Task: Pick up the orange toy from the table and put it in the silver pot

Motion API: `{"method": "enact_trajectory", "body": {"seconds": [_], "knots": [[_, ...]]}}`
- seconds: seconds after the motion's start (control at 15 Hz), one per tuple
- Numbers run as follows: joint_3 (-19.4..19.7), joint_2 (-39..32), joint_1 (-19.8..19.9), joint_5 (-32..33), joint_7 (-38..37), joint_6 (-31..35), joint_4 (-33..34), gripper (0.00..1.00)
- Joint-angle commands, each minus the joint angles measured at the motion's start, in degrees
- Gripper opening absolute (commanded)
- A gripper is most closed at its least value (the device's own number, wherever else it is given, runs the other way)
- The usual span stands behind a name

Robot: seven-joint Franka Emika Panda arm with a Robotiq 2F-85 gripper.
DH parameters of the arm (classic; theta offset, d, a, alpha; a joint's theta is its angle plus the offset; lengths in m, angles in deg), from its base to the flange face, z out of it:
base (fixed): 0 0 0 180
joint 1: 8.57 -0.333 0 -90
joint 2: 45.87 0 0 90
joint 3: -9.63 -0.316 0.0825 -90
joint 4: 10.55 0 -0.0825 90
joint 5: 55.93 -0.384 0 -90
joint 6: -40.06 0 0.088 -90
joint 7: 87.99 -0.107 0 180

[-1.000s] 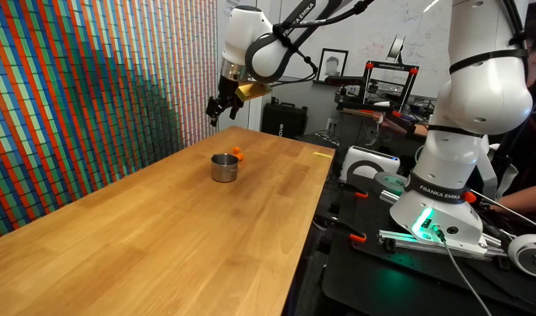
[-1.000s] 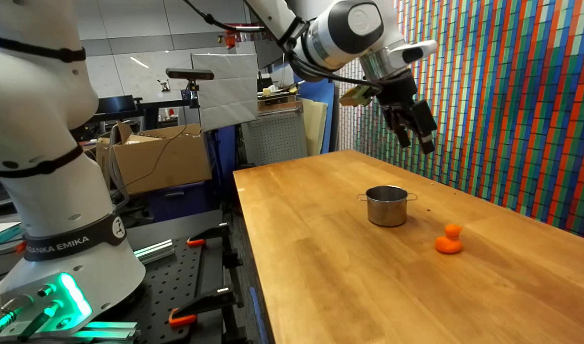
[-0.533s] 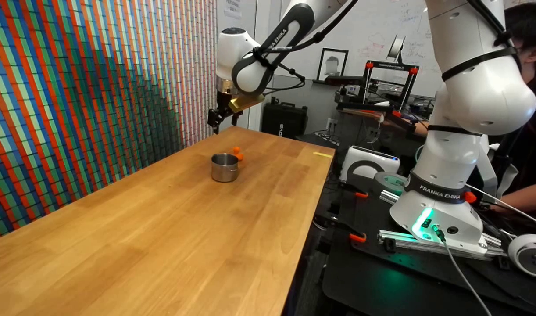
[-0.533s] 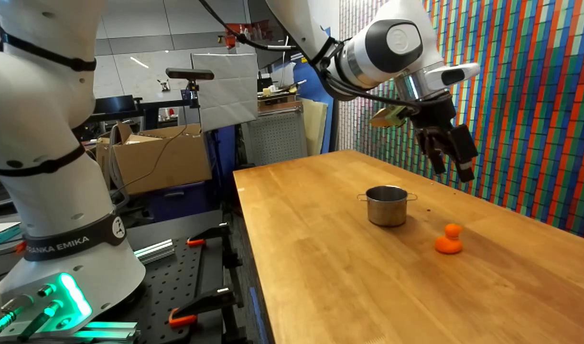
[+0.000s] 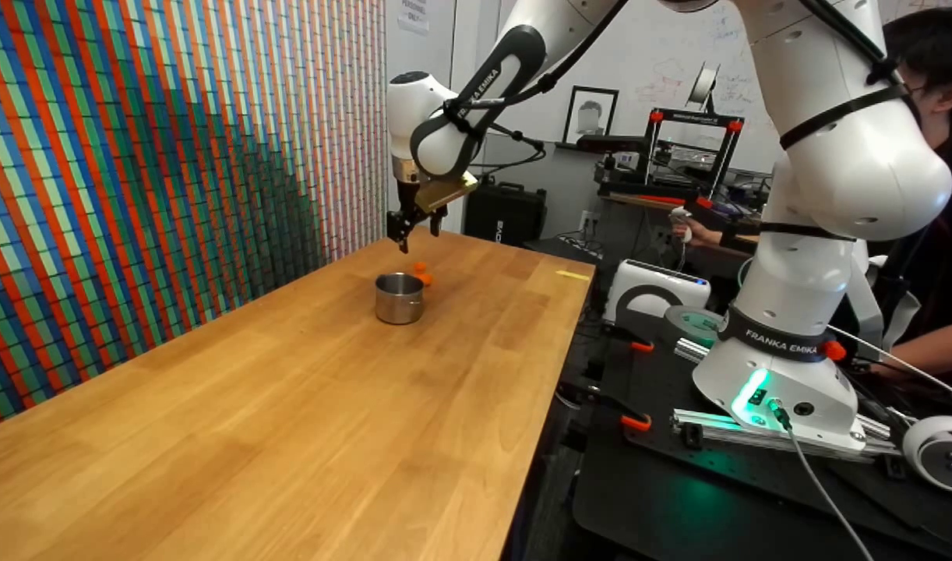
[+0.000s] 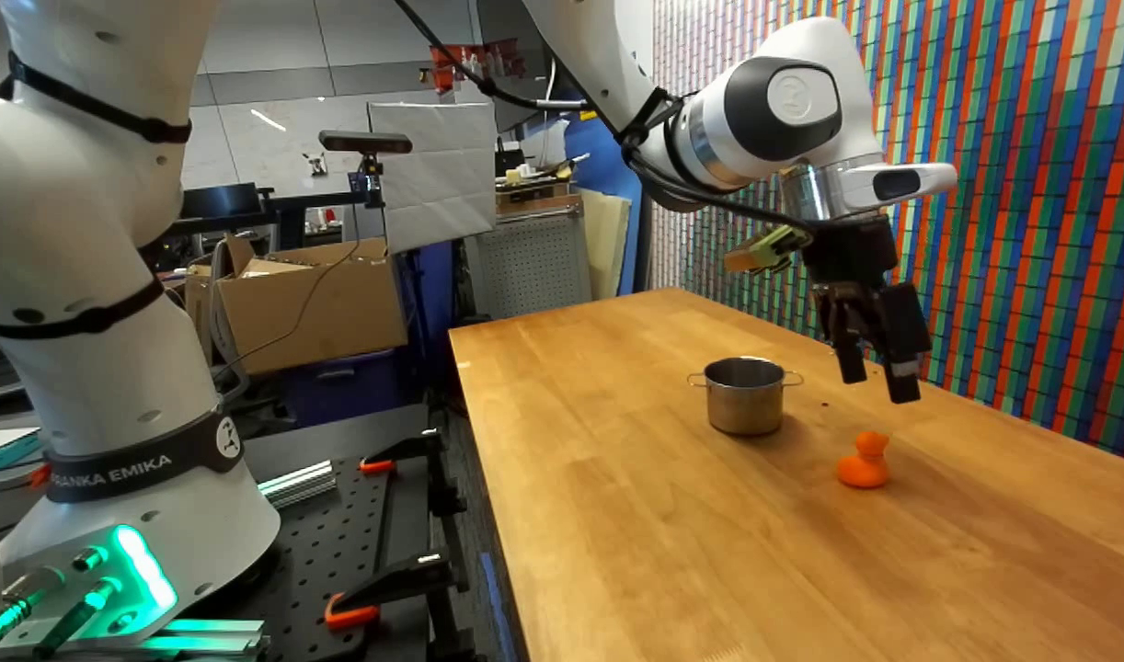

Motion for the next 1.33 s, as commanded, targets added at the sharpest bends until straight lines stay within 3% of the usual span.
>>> {"method": "enact_trajectory", "body": {"seconds": [0.0,0.6,0.67,0.73,1.2,1.27], "knots": [[0.3,0.37,-0.68,-1.47,-0.17,0.01,-1.71,1.0],[1.14,-3.32,0.07,-3.8,-1.23,5.89,-3.03,1.0],[1.02,-4.07,0.25,-4.31,-0.85,7.41,-2.98,0.75],[1.57,-4.76,-0.21,-4.27,-1.35,8.62,-2.92,0.74],[1.92,-9.78,-1.03,-7.46,-0.41,14.91,-1.71,0.19],[2.04,-9.72,-1.19,-7.76,-0.53,14.54,-1.85,0.18]]}}
